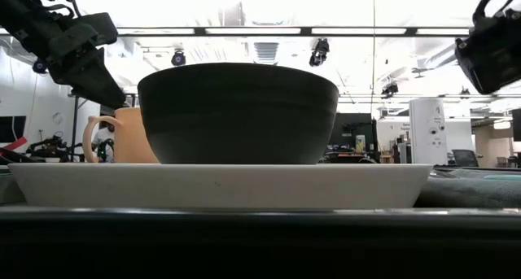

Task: Set up tray
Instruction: Put the blue spoon on the gray napkin to the right of the blue knife on the black tray, then return to Home Position

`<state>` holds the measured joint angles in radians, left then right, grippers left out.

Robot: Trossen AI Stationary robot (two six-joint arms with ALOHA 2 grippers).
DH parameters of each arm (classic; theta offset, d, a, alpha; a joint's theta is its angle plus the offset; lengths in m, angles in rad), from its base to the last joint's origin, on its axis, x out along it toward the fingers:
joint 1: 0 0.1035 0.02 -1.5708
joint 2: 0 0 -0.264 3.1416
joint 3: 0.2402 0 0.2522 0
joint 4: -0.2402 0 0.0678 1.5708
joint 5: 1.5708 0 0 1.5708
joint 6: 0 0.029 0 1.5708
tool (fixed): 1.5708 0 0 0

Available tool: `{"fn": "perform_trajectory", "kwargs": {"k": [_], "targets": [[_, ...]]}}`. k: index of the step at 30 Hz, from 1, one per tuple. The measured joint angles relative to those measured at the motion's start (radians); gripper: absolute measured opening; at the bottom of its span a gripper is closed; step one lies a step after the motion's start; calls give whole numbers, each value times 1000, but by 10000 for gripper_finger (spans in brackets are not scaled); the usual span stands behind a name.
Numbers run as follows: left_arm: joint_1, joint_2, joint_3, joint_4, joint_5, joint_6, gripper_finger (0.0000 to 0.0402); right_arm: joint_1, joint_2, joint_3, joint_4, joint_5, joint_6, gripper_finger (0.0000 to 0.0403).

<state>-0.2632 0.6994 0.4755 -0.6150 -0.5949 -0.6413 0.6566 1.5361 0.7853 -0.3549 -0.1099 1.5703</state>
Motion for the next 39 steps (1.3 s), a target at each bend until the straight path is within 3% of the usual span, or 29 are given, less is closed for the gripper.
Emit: {"fn": "perform_trajectory", "kwargs": {"k": [15, 29, 34, 39], "targets": [[0, 2, 0, 2, -1, 0, 238, 0, 53, -1, 51, -29, 10, 9], [0, 2, 0, 5, -10, 5, 238, -27, 53, 1, 100, 31, -23, 9], [0, -3, 0, 5, -23, 39, 238, -72, 24, 25, 100, 160, -190, 9], [0, -81, 0, 23, -66, 90, 238, -78, -69, 86, 115, 475, -472, 9]]}}
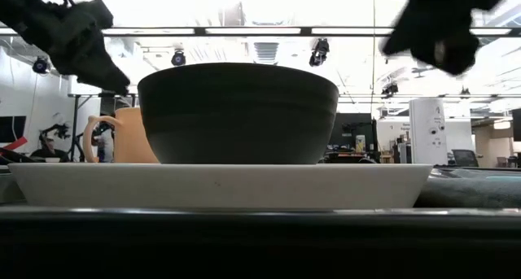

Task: Set up tray
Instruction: Return to Home Position

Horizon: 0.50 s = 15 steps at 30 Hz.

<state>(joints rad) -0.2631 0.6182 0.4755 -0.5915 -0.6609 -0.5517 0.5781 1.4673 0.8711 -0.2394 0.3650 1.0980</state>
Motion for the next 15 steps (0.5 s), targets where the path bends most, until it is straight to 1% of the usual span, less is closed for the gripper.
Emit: {"fn": "perform_trajectory", "kwargs": {"k": [1, 3, 7, 10, 12, 15], "targets": [[0, -23, 0, 9, 0, 24, 238, 4, -25, 4, -3, 54, -46, 9], [0, -72, 0, 19, 1, 65, 238, 11, -78, 6, -4, 127, -127, 9], [0, -160, 0, 51, 8, 143, 238, 10, -195, -30, -5, 178, -257, 9], [0, -206, 0, 61, 81, 218, 238, 9, -259, -65, -7, 181, -393, 9], [0, -236, 0, 75, 114, 246, 238, 3, -302, -90, 29, 164, -478, 9], [0, -271, 0, 104, 187, 283, 238, -20, -357, -152, 165, 94, -626, 9]]}}
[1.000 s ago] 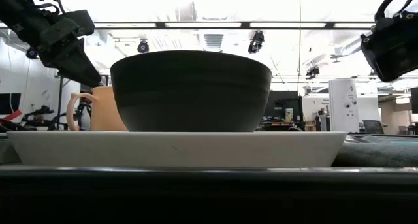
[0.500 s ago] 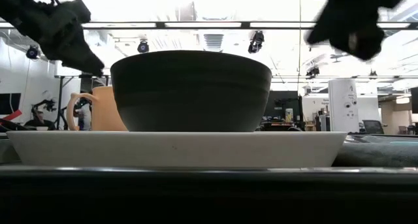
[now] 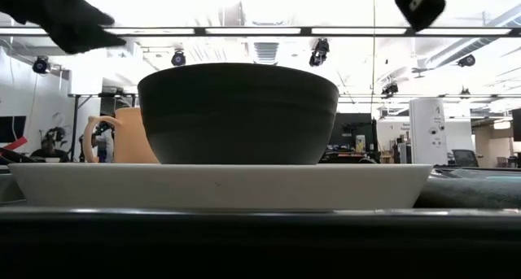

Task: Set up tray
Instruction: Return to Home Position

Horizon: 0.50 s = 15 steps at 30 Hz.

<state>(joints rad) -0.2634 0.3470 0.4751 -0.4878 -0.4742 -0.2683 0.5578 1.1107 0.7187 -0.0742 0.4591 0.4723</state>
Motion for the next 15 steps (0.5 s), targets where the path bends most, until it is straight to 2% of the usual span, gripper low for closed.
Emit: {"fn": "perform_trajectory", "kwargs": {"k": [4, 8, 11, 15], "targets": [[0, -48, -36, 117, 89, 55, 238, -42, -60, -129, 297, -162, -168, 9], [0, -92, -136, 316, 178, 116, 238, -91, -90, -254, 527, -343, -205, 9], [0, -133, -202, 399, 216, 145, 238, -111, -109, -300, 544, -354, -218, 9], [0, -195, -254, 410, 216, 146, 238, -121, -141, -311, 550, -316, -265, 9]]}}
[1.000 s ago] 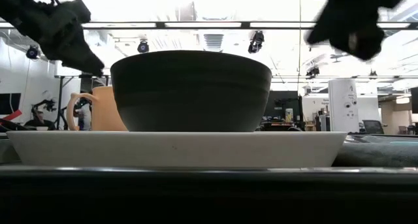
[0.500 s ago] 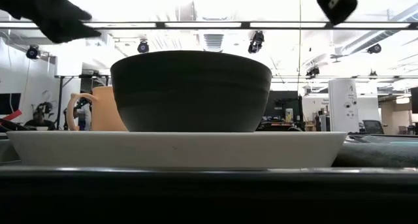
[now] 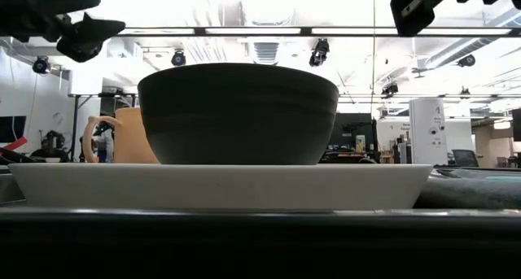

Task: Set up tray
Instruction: Return to Home Position

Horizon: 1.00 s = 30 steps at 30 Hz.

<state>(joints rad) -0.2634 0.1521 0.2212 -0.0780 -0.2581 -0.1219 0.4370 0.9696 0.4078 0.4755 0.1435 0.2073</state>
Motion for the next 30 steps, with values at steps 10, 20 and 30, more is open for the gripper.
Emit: {"fn": "perform_trajectory", "kwargs": {"k": [10, 20, 30], "targets": [[0, -120, -37, 8, -7, -24, 238, -2, -38, -1, -43, 8, -98, 8], [0, -146, -154, 105, -7, -5, 238, -18, -32, -45, -45, -100, -166, 9], [0, -128, -211, 251, -4, 14, 238, -16, -79, -147, 71, -396, -139, 9]]}}
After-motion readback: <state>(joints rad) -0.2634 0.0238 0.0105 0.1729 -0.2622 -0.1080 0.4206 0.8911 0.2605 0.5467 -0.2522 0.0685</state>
